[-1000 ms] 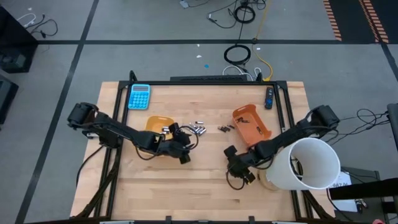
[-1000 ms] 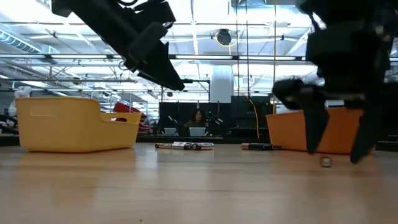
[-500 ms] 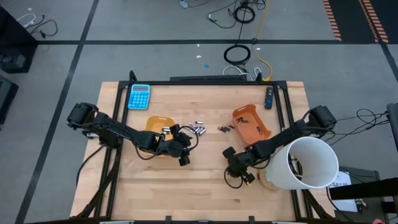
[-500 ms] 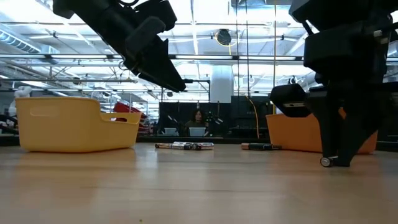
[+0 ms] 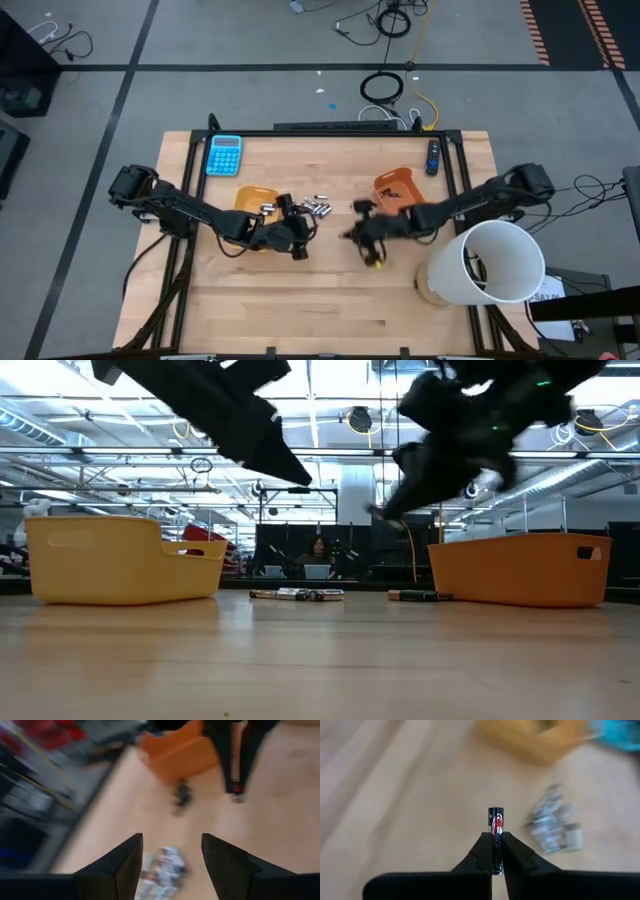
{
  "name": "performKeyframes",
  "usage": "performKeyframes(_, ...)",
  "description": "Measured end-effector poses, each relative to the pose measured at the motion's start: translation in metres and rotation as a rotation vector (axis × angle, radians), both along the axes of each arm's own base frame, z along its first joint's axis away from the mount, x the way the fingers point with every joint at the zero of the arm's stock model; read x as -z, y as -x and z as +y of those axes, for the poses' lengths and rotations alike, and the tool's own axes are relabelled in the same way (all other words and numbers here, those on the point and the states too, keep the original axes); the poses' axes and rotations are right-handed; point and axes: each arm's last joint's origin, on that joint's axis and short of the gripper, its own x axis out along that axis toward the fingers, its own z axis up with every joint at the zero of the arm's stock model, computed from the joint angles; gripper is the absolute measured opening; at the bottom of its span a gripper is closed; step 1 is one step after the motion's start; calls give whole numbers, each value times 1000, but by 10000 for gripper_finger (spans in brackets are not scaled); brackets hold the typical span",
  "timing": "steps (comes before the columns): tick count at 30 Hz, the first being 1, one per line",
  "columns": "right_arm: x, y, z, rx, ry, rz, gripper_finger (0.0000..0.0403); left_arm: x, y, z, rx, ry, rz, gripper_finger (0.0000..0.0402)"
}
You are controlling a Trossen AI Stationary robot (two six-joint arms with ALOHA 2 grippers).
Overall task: Sort batteries
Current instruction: Put the silver battery into the yellow bin
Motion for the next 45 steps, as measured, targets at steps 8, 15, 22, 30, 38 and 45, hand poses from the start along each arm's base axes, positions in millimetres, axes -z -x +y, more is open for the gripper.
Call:
performKeyframes(8, -45, -14, -58, 116, -111, -443, 5, -6, -3, 20, -66, -386, 18, 212)
performKeyframes(15, -59, -18, -71, 127, -206, -634, 4, -13, -7, 38, -91, -484, 9, 212)
performKeyframes(22, -57, -27, -67, 135, -245, -780, 4, -36, -14, 46, 0, -593, -145, 212)
performKeyframes(30, -45, -35, -68, 165, -276, -826, 4, -40, -14, 48, 16, -662, -143, 212)
performKeyframes(38, -41, -37, -69, 198, -302, -816, 4, -39, -14, 49, -4, -747, -57, 212)
performKeyframes(45, -36, -37, -73, 238, -310, -769, 4, -35, -14, 50, 41, -828, 43, 239)
